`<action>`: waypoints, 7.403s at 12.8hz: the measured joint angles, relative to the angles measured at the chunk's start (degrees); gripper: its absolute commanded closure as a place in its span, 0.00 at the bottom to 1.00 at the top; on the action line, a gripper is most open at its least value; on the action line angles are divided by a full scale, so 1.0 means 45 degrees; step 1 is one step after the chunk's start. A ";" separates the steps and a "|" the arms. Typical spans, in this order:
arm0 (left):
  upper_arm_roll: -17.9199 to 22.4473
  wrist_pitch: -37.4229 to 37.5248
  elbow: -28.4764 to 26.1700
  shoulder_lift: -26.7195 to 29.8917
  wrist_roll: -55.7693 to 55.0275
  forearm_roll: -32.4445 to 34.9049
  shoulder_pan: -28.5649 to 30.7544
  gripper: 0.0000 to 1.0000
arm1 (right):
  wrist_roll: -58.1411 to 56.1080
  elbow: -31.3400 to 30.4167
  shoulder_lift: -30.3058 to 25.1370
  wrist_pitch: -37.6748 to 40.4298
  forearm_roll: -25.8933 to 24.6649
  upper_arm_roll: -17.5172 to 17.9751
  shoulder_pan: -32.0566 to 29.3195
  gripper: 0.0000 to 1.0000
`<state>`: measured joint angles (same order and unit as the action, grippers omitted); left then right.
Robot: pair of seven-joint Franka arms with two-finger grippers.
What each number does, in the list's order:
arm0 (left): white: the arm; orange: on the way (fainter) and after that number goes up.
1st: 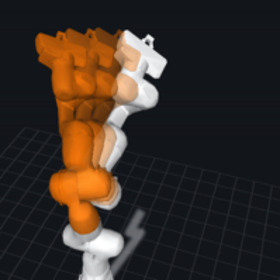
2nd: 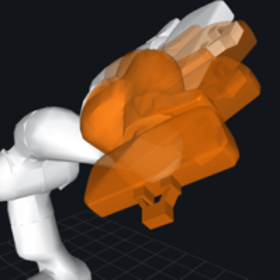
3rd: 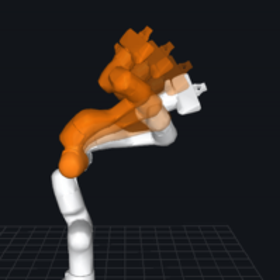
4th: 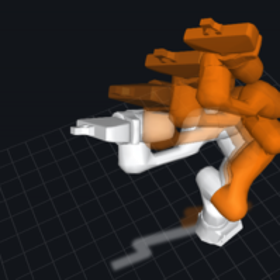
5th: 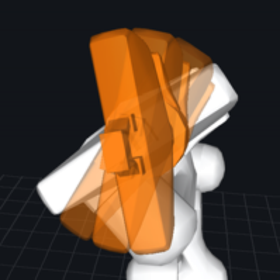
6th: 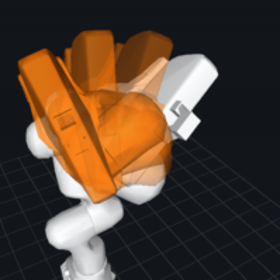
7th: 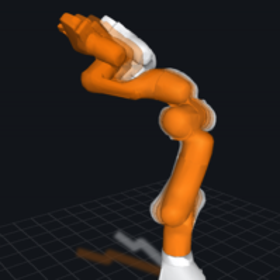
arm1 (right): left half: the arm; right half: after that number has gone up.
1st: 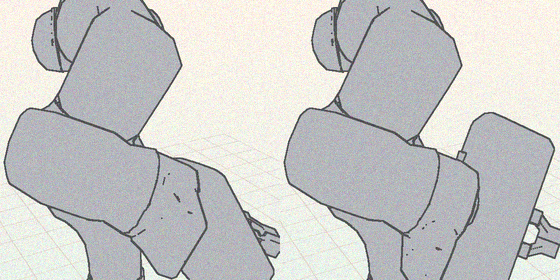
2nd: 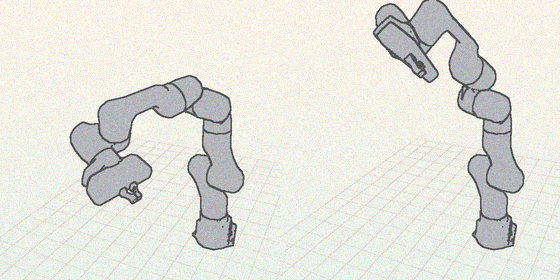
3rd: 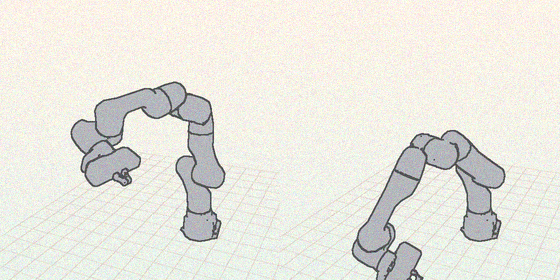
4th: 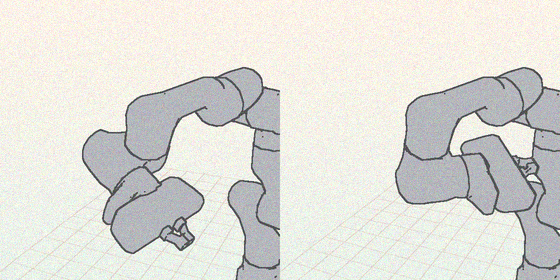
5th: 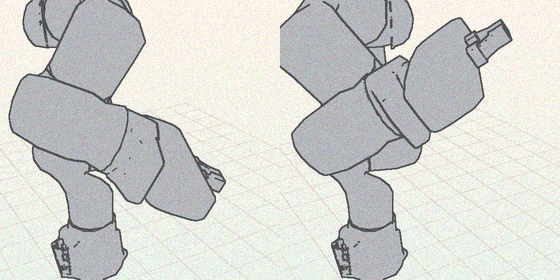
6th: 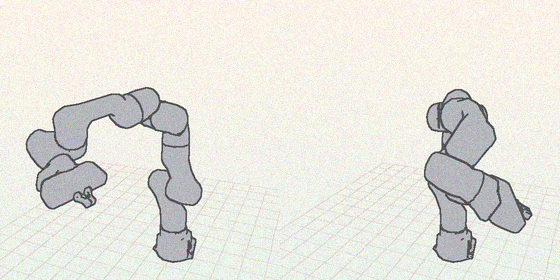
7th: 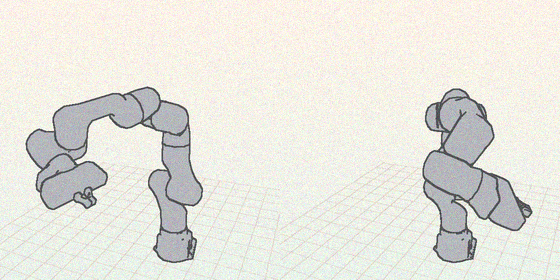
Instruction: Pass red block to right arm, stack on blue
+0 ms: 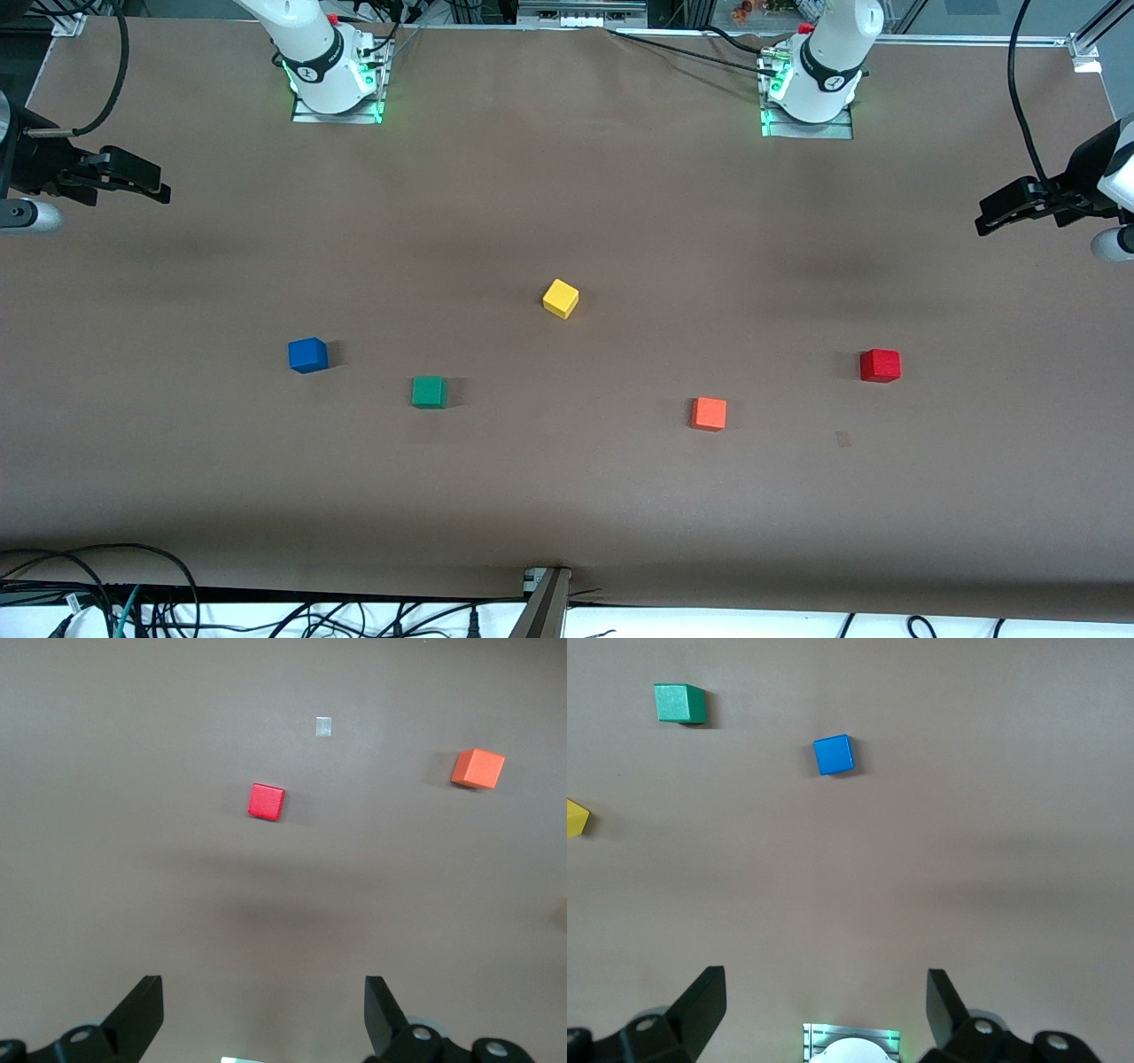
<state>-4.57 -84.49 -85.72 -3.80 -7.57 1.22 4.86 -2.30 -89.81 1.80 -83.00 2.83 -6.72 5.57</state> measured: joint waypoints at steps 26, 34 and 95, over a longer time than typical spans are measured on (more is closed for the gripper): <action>0.0044 0.0448 0.0611 -0.0469 0.0008 0.0000 -0.0067 0.00 | 0.0000 0.0001 0.0002 -0.0006 0.0000 0.0000 0.0000 0.00; 0.0320 0.1252 0.0869 -0.0980 0.1295 0.0004 0.0004 0.00 | 0.0006 0.0001 0.0005 0.0002 0.0000 0.0000 0.0000 0.00; -0.0576 -0.0830 0.2149 -1.3441 3.4348 -1.1553 0.6114 0.95 | -0.0022 0.0597 0.0648 -0.0079 0.0002 0.0038 0.0459 0.00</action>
<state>-7.17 -88.22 -76.04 -64.28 147.00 -50.77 32.37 -2.40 -87.12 4.71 -83.36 2.84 -6.54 7.64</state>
